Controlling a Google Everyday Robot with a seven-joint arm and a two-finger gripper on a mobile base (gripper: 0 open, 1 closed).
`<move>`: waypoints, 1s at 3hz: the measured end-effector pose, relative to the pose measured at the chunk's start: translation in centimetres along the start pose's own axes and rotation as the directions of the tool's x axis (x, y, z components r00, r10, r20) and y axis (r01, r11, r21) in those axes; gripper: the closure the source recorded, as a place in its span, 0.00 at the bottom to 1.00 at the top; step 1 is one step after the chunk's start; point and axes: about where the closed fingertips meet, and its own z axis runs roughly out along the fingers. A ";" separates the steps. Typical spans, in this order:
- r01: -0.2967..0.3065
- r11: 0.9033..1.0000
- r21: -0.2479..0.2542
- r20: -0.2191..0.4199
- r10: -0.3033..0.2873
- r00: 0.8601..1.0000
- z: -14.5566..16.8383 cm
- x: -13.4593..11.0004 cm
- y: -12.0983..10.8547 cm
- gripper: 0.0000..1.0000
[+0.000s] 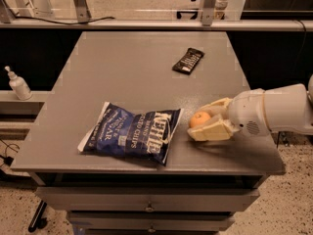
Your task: Move orange near blue chip bag
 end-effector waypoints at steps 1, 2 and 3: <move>-0.014 1.000 -0.007 0.000 0.014 1.000 0.2 0.4 0.2 0.60; -0.022 1.000 -0.014 0.000 0.022 1.000 0.4 0.7 0.3 0.37; -0.028 0.999 -0.019 0.001 0.028 1.000 0.5 0.9 0.4 0.13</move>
Offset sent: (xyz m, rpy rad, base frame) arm -0.0038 -0.0036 -0.0127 0.0200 0.0371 -0.0087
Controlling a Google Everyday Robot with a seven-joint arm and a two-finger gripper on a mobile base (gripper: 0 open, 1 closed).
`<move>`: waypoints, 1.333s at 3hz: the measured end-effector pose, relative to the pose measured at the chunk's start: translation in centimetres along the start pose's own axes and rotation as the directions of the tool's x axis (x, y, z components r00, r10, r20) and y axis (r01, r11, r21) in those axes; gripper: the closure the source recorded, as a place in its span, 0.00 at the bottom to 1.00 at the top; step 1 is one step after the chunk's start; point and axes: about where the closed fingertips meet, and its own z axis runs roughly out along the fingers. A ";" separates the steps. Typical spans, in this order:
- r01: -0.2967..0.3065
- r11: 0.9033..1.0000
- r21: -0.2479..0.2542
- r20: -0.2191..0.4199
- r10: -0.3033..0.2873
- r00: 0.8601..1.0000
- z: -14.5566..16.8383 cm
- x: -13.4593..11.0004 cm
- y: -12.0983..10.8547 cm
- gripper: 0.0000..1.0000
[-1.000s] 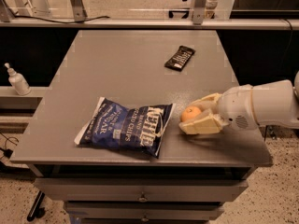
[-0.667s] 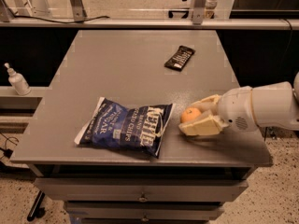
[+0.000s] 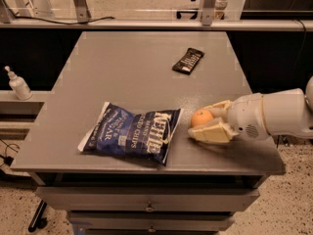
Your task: Move orange near blue chip bag
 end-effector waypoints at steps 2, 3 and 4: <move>-0.005 1.000 -0.006 0.001 0.005 1.000 0.2 0.1 0.0 0.00; 0.029 1.000 0.009 0.017 -0.029 0.999 -0.8 -1.4 -0.3 0.00; 0.120 0.992 0.047 0.014 -0.121 0.993 -3.7 -5.2 -1.0 0.00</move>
Offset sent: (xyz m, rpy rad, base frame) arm 0.0004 -0.0034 -0.0044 0.0089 0.0109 -0.0064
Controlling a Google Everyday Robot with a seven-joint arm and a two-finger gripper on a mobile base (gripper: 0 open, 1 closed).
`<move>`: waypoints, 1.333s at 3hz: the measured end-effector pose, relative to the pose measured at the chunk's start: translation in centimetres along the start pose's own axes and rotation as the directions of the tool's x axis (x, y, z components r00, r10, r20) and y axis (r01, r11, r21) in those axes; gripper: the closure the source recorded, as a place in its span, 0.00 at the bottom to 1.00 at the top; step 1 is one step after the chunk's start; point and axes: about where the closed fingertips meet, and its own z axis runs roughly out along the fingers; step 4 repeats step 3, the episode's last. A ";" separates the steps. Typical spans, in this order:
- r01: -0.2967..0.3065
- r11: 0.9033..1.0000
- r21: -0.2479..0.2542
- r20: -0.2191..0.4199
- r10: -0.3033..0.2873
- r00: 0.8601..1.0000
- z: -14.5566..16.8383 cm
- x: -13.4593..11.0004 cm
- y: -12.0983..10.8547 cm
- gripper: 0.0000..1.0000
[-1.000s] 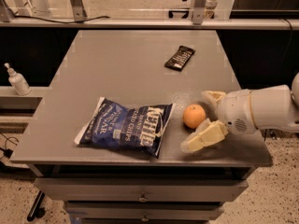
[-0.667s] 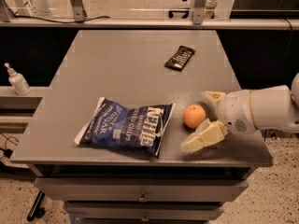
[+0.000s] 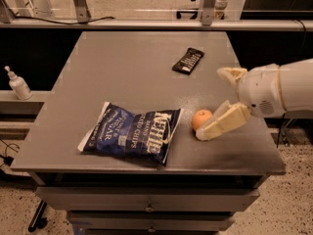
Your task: Move orange near blue chip bag
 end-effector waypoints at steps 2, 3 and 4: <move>0.193 0.981 0.017 0.026 -0.193 0.981 -8.6 -8.6 -2.6 0.00; 0.193 0.981 0.017 0.026 -0.193 0.981 -8.6 -8.6 -2.6 0.00; 0.193 0.981 0.017 0.026 -0.193 0.981 -8.6 -8.6 -2.6 0.00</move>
Offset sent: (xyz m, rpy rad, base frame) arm 0.0054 -0.0532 0.1607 -0.0375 -0.1964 0.1629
